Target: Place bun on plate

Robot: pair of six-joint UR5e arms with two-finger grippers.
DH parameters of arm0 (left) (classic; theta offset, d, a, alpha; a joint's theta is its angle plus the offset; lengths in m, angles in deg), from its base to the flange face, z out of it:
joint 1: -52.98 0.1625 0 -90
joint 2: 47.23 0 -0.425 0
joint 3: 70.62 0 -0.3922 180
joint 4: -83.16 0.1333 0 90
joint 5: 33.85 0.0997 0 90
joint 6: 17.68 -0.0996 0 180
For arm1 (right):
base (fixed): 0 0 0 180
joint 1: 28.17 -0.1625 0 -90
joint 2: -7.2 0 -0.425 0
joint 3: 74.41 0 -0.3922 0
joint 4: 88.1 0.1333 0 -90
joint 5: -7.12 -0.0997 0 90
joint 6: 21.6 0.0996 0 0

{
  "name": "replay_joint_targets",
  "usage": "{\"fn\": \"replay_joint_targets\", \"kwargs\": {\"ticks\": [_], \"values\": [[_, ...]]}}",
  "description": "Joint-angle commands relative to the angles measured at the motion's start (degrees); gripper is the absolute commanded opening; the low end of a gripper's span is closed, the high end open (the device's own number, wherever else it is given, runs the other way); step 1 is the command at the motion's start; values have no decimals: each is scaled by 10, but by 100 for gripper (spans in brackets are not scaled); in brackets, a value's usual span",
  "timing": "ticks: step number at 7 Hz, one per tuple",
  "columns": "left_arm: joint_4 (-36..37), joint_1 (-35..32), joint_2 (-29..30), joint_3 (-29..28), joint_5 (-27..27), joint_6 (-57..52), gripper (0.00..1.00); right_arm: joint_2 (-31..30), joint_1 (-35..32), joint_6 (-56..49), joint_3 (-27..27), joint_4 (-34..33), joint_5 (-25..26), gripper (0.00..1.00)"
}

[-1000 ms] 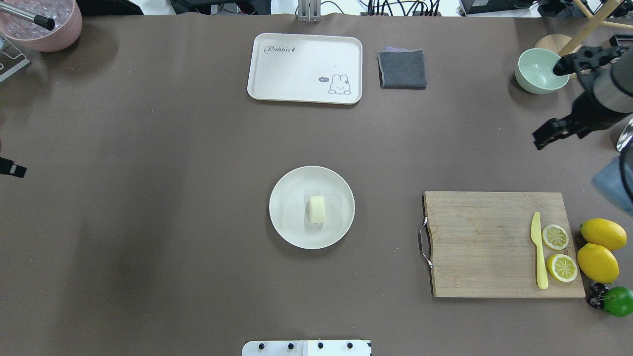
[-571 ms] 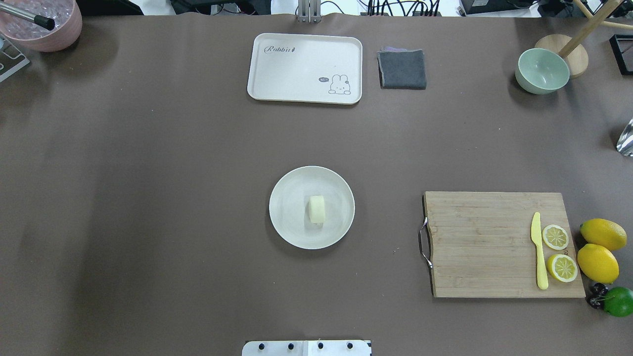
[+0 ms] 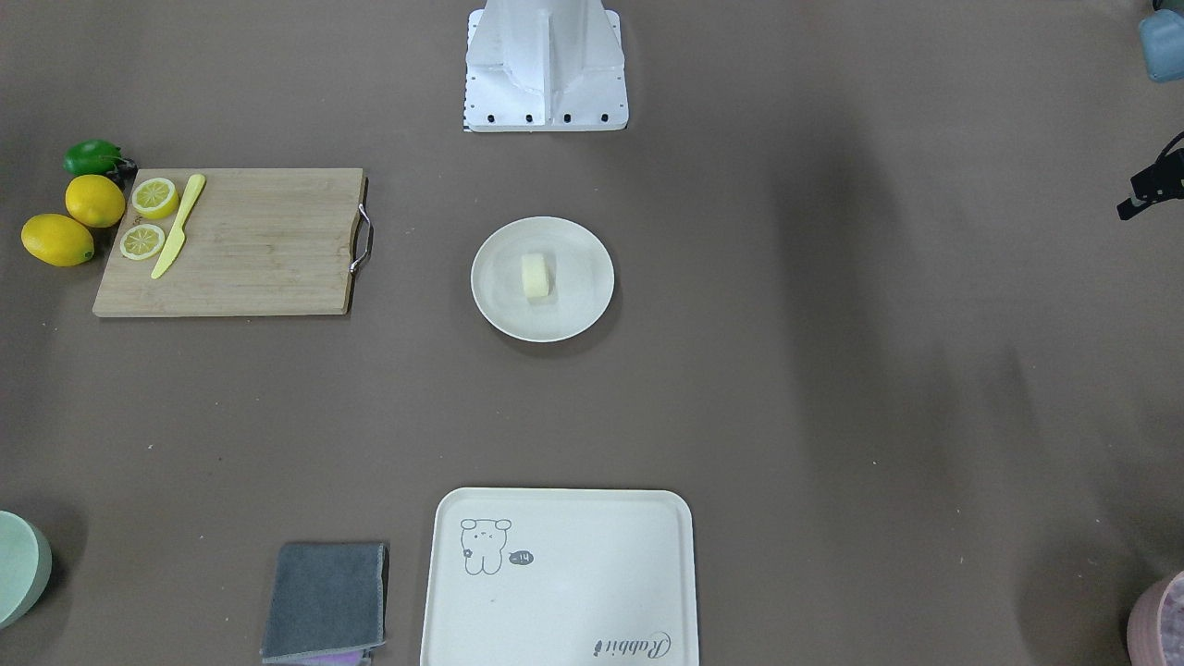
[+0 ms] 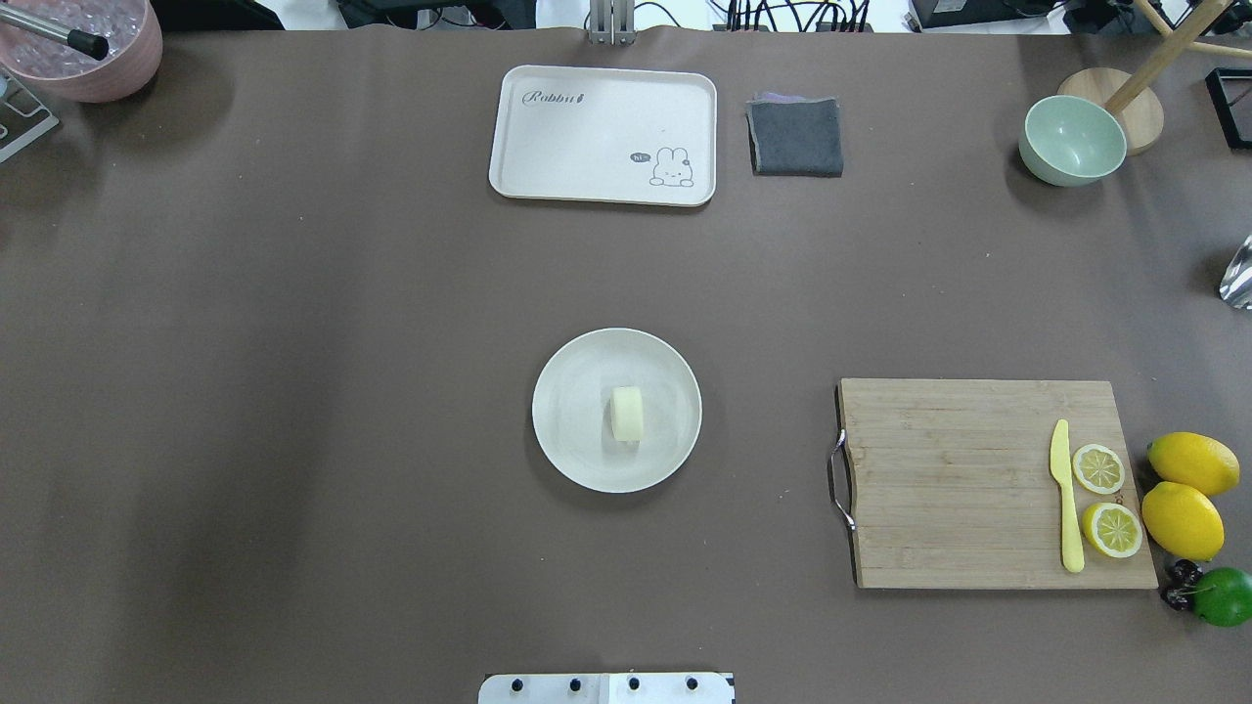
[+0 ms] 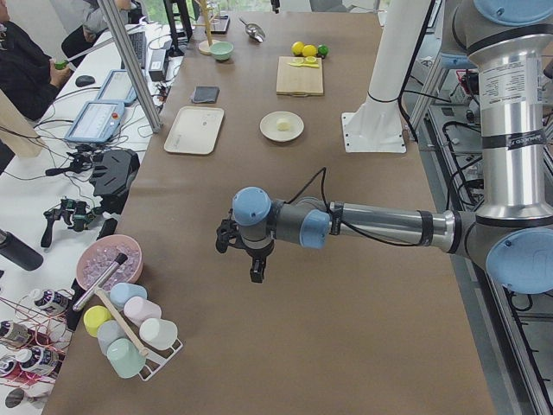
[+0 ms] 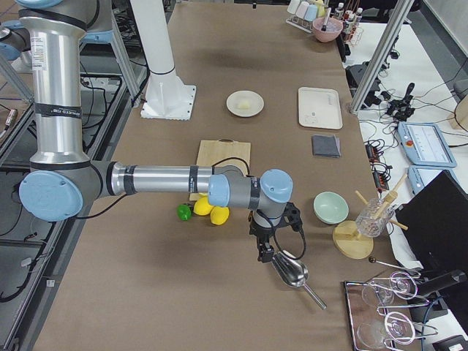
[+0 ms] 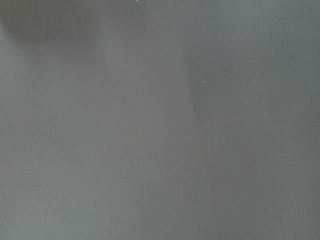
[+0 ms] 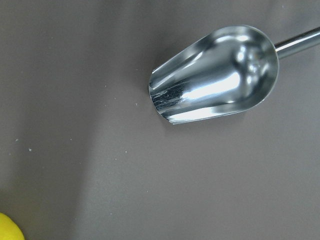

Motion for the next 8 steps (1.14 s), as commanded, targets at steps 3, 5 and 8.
{"fn": "replay_joint_targets", "kwargs": {"ticks": [3,5,8], "values": [[31,-13,-18,-2,105,-44,98,10,-4,6,0,0,-21,100],[35,-13,-13,-46,37,-44,98,16,-4,6,0,0,-21,100],[36,-16,-12,-42,-26,-44,98,19,-4,7,-2,-1,-23,100]]}}
